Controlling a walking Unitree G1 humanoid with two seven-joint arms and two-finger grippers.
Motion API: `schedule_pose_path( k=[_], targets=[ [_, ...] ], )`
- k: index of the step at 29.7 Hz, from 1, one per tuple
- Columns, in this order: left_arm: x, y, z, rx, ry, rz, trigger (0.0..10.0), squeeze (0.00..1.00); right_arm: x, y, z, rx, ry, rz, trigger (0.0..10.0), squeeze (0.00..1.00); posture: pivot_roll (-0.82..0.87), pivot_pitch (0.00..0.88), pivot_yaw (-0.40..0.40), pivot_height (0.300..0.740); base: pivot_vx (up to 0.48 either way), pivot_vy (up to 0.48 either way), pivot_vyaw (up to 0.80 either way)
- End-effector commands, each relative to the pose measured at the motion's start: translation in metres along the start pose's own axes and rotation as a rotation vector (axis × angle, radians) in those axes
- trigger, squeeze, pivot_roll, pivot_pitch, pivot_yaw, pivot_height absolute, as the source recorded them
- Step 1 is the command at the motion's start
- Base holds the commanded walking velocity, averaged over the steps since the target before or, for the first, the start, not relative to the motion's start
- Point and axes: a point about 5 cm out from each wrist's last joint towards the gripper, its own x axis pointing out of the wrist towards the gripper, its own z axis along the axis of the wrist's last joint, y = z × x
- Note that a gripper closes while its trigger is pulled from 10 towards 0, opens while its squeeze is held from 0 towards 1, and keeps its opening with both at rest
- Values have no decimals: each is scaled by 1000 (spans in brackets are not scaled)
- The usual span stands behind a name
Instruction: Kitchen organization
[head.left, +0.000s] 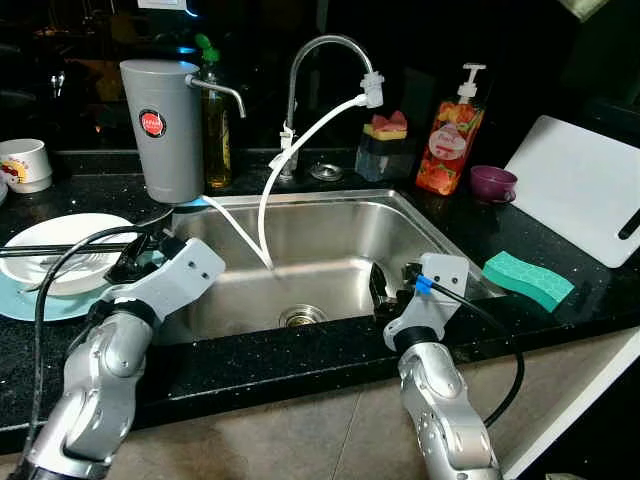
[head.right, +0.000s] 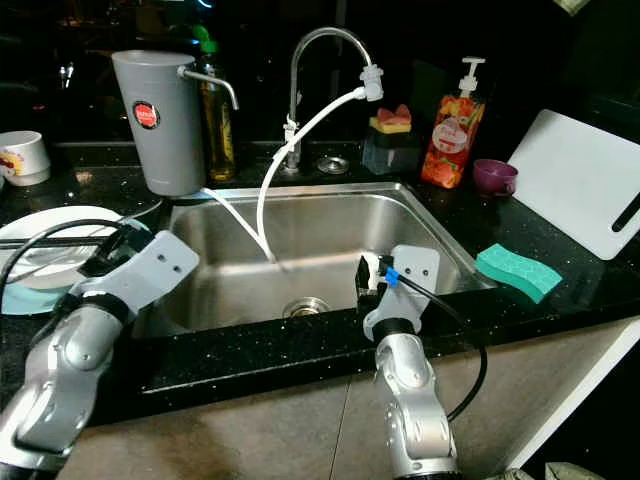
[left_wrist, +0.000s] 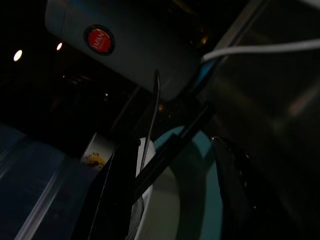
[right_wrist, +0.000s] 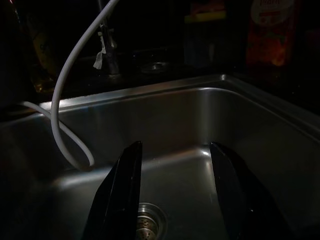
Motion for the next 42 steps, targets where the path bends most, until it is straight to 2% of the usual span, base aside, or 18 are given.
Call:
schedule_pose_path(
  k=[1,6,12,13,14,17,20,22,24,26,27,28,29,32,33,35,36,42],
  targets=[
    [3,0,4,48,-26,-17,10000,0,0,-1,-1,9,3,-9,10000,0,124,93,-90,740,0,0,0],
    [10,3,-4,116,-9,-33,10000,0,0,-1,0,11,0,-10,10000,0,121,88,-86,740,0,0,0],
    [17,5,-10,154,-9,-33,10000,0,0,-2,0,10,0,-12,10000,0,118,87,-88,740,0,0,0],
    [18,6,-11,160,-7,-35,8745,0,0,-2,0,9,0,-12,10000,0,118,86,-87,740,0,0,0],
    [18,6,-12,164,-6,-36,8745,0,0,-2,0,9,0,-12,10000,0,118,86,-87,740,0,0,0],
    [20,7,-15,181,-1,-34,9961,0,0,-2,0,10,-3,-15,10000,0,119,85,-85,740,0,0,0],
    [25,6,-21,204,4,-39,10000,0,1,-2,0,12,-4,-16,10000,0,120,83,-84,740,0,0,0],
    [27,6,-23,217,-3,-40,8549,0,1,-1,1,13,-5,-15,10000,0,119,82,-84,740,0,0,0],
    [29,6,-23,226,-15,-35,8431,0,1,-1,1,13,-6,-16,10000,0,119,82,-84,740,0,0,0],
    [30,5,-25,231,-14,-36,7843,0,1,-1,1,13,-7,-16,10000,0,118,80,-84,740,0,0,0],
    [31,5,-27,239,-17,-34,5373,0,1,-1,1,12,-8,-17,10000,0,118,80,-84,740,0,0,0],
    [32,5,-28,243,-18,-32,5373,0,2,-2,1,12,-8,-17,10000,0,116,77,-86,740,0,0,0],
    [33,5,-28,246,-28,-29,4627,0,2,-2,1,12,-9,-17,10000,0,116,77,-86,740,0,0,0],
    [34,5,-28,247,-36,-27,4627,0,2,-2,2,12,-9,-17,10000,0,116,77,-86,740,0,0,0],
    [35,4,-27,249,-48,-27,2196,0,2,-2,2,11,-9,-16,10000,0,115,75,-85,740,0,0,0],
    [37,3,-25,257,-72,-21,431,0,3,-2,2,11,-11,-16,10000,0,111,73,-85,740,0,0,0],
    [38,3,-25,260,-79,-19,0,0,3,-2,2,11,-12,-17,10000,0,111,73,-85,740,0,0,0],
    [39,3,-25,264,-89,-16,0,0,3,-2,2,11,-13,-18,10000,0,113,74,-87,740,0,0,0]
  ],
)
